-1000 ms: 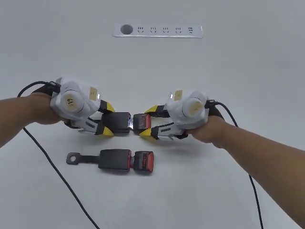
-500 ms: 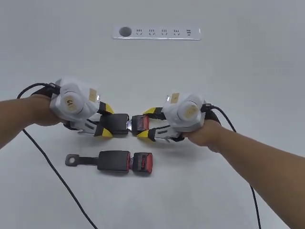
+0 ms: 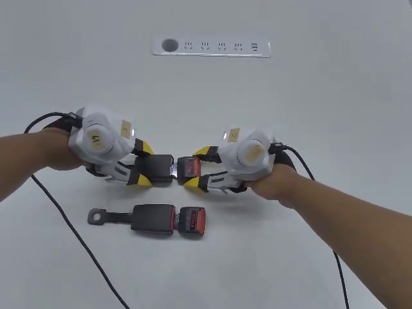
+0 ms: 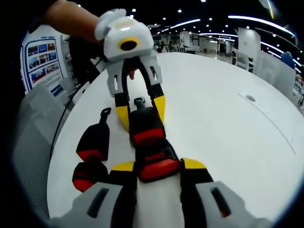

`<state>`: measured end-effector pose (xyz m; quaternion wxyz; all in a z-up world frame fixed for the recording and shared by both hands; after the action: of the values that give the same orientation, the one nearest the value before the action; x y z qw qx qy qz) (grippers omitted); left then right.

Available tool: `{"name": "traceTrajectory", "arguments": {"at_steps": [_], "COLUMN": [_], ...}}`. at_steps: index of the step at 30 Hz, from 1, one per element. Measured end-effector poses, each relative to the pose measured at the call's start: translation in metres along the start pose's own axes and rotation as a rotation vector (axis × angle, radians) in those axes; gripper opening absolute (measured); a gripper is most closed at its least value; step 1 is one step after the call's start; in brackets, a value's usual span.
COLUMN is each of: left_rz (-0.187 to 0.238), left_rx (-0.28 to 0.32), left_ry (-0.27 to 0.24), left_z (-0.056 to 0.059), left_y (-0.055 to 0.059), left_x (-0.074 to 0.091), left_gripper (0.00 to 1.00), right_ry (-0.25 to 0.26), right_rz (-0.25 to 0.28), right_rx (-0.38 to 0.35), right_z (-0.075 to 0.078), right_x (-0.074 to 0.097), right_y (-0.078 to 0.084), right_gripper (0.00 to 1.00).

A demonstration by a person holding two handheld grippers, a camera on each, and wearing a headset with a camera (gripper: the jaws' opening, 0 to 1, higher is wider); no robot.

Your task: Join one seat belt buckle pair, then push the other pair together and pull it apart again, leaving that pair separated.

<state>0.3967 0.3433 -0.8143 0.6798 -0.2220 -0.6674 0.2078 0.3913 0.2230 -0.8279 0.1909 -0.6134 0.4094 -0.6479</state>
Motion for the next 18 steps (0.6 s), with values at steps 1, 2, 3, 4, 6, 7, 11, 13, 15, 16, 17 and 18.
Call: {"name": "traceTrajectory", "arguments": {"at_steps": [1, 2, 3, 4, 6, 7, 11, 13, 15, 16, 17, 18], "left_rz": [0.001, 0.002, 0.002, 0.002, 0.001, 0.000, 0.004, 0.002, 0.000, -0.002, -0.003, -0.003], "left_rx": [0.001, 0.001, 0.002, 0.002, 0.003, 0.004, 0.010, 0.008, 0.008, 0.007, 0.007, 0.007], "left_ry": [0.000, 0.000, 0.001, 0.000, 0.001, 0.001, -0.003, -0.002, -0.002, -0.002, -0.002, -0.002], "left_z": [0.0000, 0.0000, 0.0001, 0.0001, 0.0001, 0.0001, 0.0005, 0.0005, 0.0006, 0.0006, 0.0007, 0.0007], "left_y": [0.0001, 0.0001, 0.0001, 0.0001, 0.0001, 0.0000, 0.0001, -0.0002, -0.0005, -0.0008, -0.0009, -0.0011], "left_x": [0.0000, 0.0000, 0.0001, 0.0001, 0.0000, 0.0000, 0.0000, 0.0001, 0.0001, 0.0001, 0.0001, 0.0002], "left_gripper": [0.34, 0.34, 0.34, 0.34, 0.34, 0.34, 0.34, 0.34, 0.34, 0.34, 0.34, 0.34], "right_ry": [0.006, 0.012, 0.017, 0.020, 0.023, 0.023, 0.031, 0.040, 0.044, 0.046, 0.048, 0.050], "right_rz": [-0.001, -0.002, -0.002, -0.003, -0.004, -0.005, -0.007, -0.008, -0.006, -0.006, -0.007, -0.008], "right_rx": [0.001, 0.001, -0.001, -0.001, -0.001, 0.002, 0.003, 0.003, -0.001, -0.002, -0.001, 0.000], "right_z": [-0.0007, -0.0009, -0.0010, -0.0010, -0.0007, -0.0008, -0.0015, -0.0019, -0.0021, -0.0023, -0.0024, -0.0023], "right_x": [-0.0005, -0.0006, -0.0008, -0.0010, -0.0006, -0.0007, -0.0006, -0.0008, -0.0007, -0.0006, -0.0006, -0.0005], "right_y": [-0.0003, -0.0004, -0.0005, -0.0005, -0.0006, -0.0007, -0.0008, -0.0009, -0.0007, -0.0007, -0.0007, -0.0007], "right_gripper": [0.35, 0.35, 0.35, 0.35, 0.35, 0.35, 0.35, 0.35, 0.36, 0.36, 0.36, 0.36]}}
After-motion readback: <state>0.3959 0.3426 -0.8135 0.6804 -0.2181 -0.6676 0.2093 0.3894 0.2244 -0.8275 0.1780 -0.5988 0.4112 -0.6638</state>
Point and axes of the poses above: the centre of the closed fingertips' face, and the gripper's own axes: x roughly backward along the fingers, z roughly to its right, y roughly out of its underside, the point moved 5 cm from there along x, roughly backward along the fingers
